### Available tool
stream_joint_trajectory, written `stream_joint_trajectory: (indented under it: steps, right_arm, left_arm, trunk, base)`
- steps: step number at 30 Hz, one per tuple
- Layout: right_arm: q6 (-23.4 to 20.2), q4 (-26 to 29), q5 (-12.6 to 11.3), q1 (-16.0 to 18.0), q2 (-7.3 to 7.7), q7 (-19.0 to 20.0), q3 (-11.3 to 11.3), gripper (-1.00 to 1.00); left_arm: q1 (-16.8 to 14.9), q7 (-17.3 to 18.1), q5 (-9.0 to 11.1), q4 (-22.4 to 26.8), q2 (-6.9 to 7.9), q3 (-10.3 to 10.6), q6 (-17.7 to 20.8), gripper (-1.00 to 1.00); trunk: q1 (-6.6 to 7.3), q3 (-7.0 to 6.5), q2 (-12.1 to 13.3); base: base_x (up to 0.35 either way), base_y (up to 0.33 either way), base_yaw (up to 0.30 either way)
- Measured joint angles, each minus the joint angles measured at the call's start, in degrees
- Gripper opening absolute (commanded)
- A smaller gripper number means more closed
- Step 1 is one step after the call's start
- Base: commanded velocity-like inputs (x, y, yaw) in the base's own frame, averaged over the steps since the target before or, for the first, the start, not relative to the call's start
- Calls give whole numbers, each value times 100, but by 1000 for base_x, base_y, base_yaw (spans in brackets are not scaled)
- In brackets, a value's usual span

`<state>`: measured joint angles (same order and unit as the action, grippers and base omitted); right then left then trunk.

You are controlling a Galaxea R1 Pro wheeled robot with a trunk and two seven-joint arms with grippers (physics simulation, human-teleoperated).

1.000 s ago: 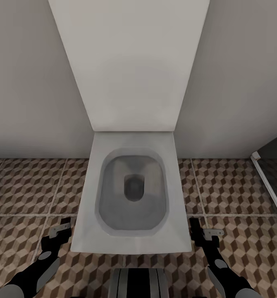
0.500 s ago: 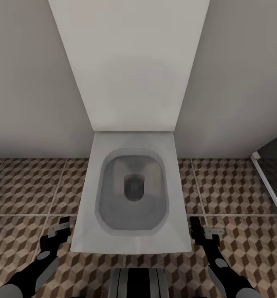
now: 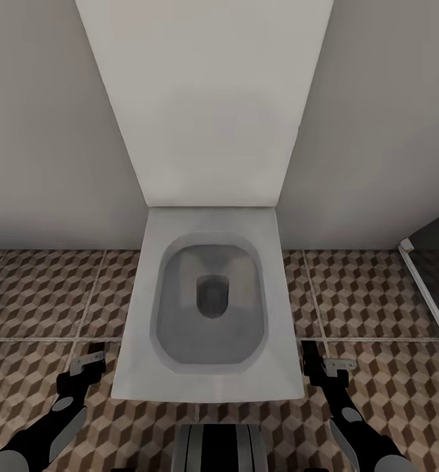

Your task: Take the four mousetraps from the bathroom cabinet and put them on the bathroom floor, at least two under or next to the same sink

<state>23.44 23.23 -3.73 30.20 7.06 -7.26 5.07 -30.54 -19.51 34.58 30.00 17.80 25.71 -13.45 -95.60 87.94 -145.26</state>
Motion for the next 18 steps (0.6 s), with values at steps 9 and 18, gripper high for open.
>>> stream_joint_trajectory:
  steps: [9, 18]
  right_arm:
    - [0, 0, -3, 0, 0, 0, -1, -100]
    - [0, 1, 0, 0, 0, 0, -1, -100]
  left_arm:
    - [0, 1, 6, 43, 0, -1, -5, -100]
    - [0, -10, 5, 136, 2, -1, 0, -100]
  trunk:
    - [-23, 199, -12]
    - [-33, 289, -18]
  base:
    - [0, 0, 0]
    - [0, 0, 0]
